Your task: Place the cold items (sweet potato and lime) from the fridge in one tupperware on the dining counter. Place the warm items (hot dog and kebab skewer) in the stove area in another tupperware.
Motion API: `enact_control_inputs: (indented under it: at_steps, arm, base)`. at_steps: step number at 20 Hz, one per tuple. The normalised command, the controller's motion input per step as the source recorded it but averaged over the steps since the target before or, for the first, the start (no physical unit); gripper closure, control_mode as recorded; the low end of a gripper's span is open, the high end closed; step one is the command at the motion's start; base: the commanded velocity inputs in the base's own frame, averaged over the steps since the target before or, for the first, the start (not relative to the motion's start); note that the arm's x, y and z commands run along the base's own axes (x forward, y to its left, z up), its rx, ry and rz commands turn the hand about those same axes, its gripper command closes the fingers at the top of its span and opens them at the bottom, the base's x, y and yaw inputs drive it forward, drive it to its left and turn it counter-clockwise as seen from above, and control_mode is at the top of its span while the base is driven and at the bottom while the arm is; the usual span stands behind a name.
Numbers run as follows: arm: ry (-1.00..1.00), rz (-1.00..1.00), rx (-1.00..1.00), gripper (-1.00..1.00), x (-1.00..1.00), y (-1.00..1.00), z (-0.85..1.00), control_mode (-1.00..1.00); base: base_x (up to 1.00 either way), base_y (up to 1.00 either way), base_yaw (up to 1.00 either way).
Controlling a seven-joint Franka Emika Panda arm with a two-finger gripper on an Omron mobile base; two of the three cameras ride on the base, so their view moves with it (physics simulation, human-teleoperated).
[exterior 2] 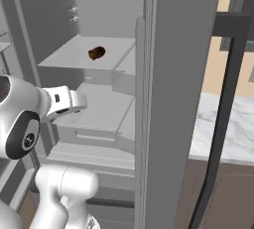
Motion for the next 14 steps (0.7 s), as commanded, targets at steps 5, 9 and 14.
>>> enact_control_inputs:
  at_steps: [5,9,14]
  arm:
    - [-0.1,0.03,0.19,-1.0,0.35,-0.03,0.15,-1.0]
    - [-0.16,0.0,0.41,-1.0,0.58,-0.09,0.46,-1.0]
    - [-0.04,-0.05,0.29,-1.0,0.56,0.02,0.49,-1.0]
  base:
    - [0.28,0.0,0.02]
    - [0.0,0.0,0.0]
    - [0.0,0.0,0.0]
